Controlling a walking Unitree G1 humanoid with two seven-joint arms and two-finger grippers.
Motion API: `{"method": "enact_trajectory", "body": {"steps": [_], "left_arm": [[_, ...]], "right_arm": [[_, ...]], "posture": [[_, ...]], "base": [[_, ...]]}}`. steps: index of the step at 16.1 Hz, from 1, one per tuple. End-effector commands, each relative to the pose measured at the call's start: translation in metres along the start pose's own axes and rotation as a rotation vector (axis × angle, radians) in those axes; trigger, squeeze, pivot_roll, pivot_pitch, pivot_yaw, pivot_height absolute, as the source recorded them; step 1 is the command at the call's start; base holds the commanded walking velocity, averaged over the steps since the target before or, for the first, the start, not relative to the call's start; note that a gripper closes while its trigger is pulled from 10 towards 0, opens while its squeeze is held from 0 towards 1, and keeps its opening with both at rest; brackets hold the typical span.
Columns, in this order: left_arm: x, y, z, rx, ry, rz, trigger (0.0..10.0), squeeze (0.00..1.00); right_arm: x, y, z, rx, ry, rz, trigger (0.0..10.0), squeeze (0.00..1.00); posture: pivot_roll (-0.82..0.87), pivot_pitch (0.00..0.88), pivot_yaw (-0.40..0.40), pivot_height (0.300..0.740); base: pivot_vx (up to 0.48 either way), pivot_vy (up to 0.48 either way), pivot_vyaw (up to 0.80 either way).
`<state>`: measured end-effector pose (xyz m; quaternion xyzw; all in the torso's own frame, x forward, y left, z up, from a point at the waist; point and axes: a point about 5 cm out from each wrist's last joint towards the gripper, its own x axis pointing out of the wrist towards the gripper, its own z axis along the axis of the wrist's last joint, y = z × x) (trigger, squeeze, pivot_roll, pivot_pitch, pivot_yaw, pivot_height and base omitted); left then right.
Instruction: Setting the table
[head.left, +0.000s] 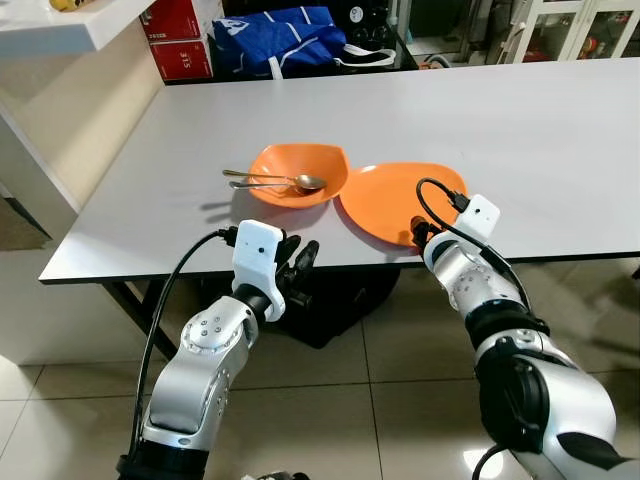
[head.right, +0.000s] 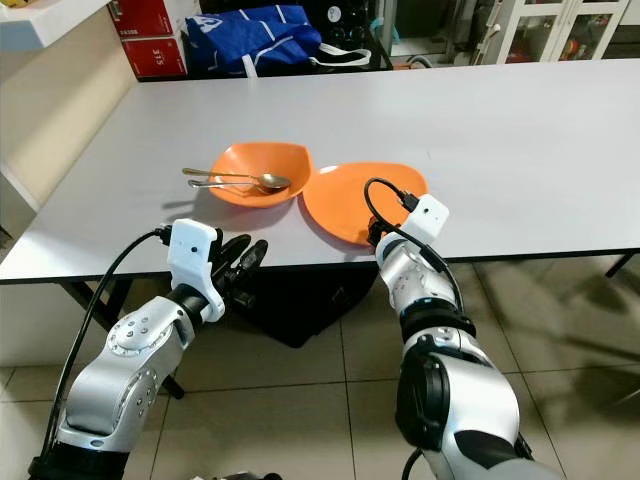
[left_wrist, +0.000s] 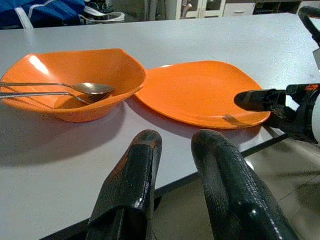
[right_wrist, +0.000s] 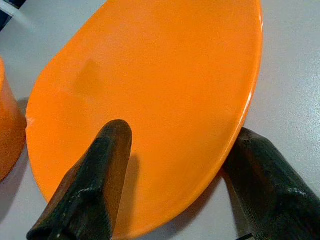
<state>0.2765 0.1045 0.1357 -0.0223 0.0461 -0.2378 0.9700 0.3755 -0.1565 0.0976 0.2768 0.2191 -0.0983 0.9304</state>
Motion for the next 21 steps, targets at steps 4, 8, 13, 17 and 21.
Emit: {"method": "enact_trajectory", "body": {"steps": [4, 8, 13, 17, 21], "left_arm": [[0.004, 0.001, 0.004, 0.013, -0.011, -0.004, 10.0, 0.00], [0.007, -0.001, 0.005, 0.009, -0.016, -0.011, 10.0, 0.00], [0.008, -0.001, 0.005, 0.012, -0.022, -0.013, 10.0, 0.00], [0.010, -0.001, 0.005, 0.014, -0.025, -0.015, 10.0, 0.00], [0.013, -0.002, 0.006, 0.017, -0.040, -0.014, 10.0, 0.00]], "right_arm": [[-0.009, -0.032, -0.013, 0.000, 0.109, -0.113, 10.0, 0.00], [-0.024, -0.048, 0.015, -0.030, 0.074, -0.143, 10.0, 0.00], [-0.043, -0.048, 0.019, -0.081, 0.072, -0.127, 10.0, 0.00], [-0.058, -0.048, 0.023, -0.146, 0.077, -0.104, 10.0, 0.00], [-0.077, -0.041, 0.043, -0.434, -0.146, -0.077, 10.0, 0.00]], "posture": [[-0.14, 0.039, 0.125, 0.740], [-0.17, 0.034, 0.119, 0.740], [-0.18, 0.028, 0.115, 0.740], [-0.19, 0.021, 0.114, 0.740], [-0.20, 0.011, 0.109, 0.740]], "base": [[0.000, 0.000, 0.00], [0.000, 0.000, 0.00], [0.000, 0.000, 0.00], [0.000, 0.000, 0.00], [0.000, 0.000, 0.00]]}}
